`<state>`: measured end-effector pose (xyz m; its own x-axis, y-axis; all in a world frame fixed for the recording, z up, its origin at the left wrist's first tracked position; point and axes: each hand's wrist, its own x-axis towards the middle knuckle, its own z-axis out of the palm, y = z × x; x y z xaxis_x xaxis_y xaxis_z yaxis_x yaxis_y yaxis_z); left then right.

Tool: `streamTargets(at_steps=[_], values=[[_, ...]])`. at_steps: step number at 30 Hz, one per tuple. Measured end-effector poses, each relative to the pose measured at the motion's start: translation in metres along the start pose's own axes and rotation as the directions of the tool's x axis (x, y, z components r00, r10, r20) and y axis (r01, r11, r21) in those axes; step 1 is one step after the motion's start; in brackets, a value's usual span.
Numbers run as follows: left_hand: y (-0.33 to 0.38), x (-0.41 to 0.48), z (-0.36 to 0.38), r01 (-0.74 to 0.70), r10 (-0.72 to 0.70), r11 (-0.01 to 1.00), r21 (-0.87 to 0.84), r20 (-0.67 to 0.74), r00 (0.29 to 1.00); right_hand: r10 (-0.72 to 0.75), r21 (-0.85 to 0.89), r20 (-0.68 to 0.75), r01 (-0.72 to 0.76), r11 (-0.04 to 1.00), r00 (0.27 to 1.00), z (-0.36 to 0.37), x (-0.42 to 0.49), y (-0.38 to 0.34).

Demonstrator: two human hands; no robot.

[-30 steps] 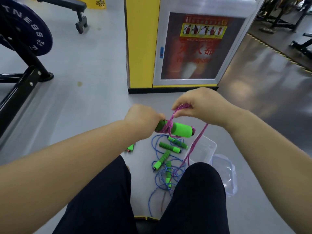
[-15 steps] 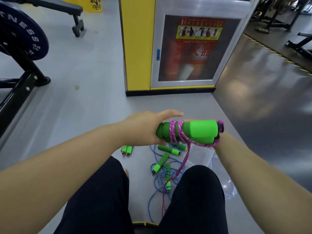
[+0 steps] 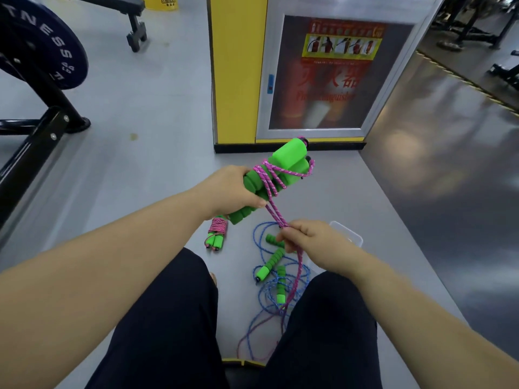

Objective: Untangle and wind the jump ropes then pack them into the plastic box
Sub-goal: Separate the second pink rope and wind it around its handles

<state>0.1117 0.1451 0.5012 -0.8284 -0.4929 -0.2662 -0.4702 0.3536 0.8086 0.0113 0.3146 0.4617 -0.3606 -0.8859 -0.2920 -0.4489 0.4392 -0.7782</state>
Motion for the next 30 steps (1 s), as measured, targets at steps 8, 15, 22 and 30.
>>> streamTargets(at_steps=[8, 15, 22, 30], values=[[0.005, 0.003, 0.023, 0.022, 0.232, 0.488, 0.872, -0.154, 0.961, 0.075, -0.031, 0.182, -0.070, 0.997, 0.980, -0.002, -0.002, -0.034], [0.006, -0.002, 0.028, -0.121, 0.270, 0.284, 0.951, 0.041, 0.962, -0.326, -0.560, -0.084, 0.226, 0.797, 0.942, -0.054, 0.014, -0.067], [0.023, -0.019, 0.019, -0.251, 0.293, 0.308, 0.918, 0.159, 0.943, -0.267, -0.389, 0.088, 0.280, 0.878, 0.960, -0.081, 0.025, -0.057], [0.029, -0.025, 0.005, -0.392, 0.443, 0.189, 0.900, 0.278, 0.852, -0.051, -0.202, 0.324, 0.121, 0.972, 0.945, -0.087, 0.021, -0.044]])
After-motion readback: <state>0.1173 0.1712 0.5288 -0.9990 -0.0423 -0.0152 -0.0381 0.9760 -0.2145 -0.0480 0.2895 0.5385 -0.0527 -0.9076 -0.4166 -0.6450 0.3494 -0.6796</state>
